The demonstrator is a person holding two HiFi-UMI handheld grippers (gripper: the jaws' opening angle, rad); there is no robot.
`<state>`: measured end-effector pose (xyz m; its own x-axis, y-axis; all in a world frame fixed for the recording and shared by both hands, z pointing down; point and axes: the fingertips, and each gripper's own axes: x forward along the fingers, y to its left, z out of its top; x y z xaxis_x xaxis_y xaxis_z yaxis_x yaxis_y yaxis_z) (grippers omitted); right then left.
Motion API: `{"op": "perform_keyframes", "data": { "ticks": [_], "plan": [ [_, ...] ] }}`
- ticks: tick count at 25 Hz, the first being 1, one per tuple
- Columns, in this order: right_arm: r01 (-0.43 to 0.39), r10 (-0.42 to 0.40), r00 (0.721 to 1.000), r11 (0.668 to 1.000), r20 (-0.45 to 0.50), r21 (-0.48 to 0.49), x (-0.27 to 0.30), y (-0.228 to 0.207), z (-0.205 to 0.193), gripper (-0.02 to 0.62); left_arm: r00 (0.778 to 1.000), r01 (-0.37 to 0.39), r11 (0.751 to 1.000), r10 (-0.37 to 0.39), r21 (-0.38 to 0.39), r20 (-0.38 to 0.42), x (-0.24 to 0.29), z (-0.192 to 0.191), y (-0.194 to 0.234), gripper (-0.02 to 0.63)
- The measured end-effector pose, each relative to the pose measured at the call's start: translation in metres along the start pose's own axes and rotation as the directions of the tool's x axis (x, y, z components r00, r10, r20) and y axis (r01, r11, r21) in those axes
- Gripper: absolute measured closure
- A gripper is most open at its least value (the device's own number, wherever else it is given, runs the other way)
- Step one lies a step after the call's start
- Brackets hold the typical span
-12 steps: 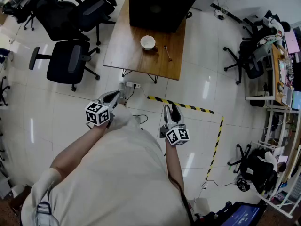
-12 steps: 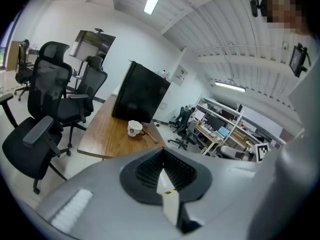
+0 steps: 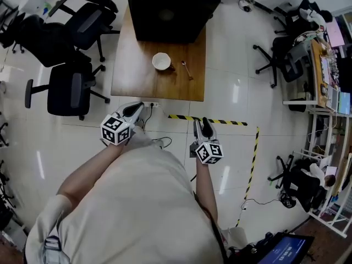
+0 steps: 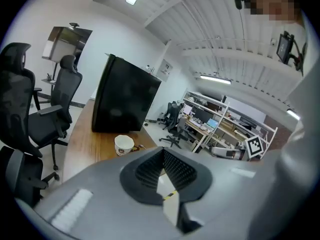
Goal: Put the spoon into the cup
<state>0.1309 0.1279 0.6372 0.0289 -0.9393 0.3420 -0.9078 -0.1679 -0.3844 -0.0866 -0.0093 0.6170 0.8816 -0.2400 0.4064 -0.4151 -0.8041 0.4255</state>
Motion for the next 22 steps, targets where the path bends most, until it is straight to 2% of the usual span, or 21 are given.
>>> {"op": "perform_keyframes", "data": {
  "ticks": [5, 10, 15, 19, 22],
  "plan": [
    [0.058, -0.057, 0.998, 0.998, -0.021, 0.032, 0.047, 0.014, 0.015, 0.425, 0.998, 0.058, 0.998, -0.058, 0.009, -0.012, 0.024, 0.038, 0.033, 0.606],
    [0.093, -0.092, 0.993, 0.996, -0.076, 0.016, 0.092, 0.033, 0.017, 0.425, 0.995, 0.100, 0.992, -0.099, 0.072, -0.022, 0.036, 0.061, 0.066, 0.606],
    [0.133, -0.137, 0.981, 0.990, -0.140, -0.035, 0.116, 0.038, 0.021, 0.428, 0.986, 0.162, 0.985, -0.158, 0.060, -0.060, 0.046, 0.052, 0.089, 0.606],
    [0.172, -0.181, 0.967, 0.983, -0.177, -0.062, 0.122, 0.031, 0.018, 0.428, 0.978, 0.191, 0.977, -0.181, 0.094, -0.104, 0.052, 0.041, 0.103, 0.606],
    [0.203, -0.214, 0.957, 0.976, -0.194, -0.074, 0.125, 0.014, 0.013, 0.431, 0.978, 0.203, 0.972, -0.194, 0.120, -0.082, 0.052, 0.054, 0.102, 0.606]
  ]
}}
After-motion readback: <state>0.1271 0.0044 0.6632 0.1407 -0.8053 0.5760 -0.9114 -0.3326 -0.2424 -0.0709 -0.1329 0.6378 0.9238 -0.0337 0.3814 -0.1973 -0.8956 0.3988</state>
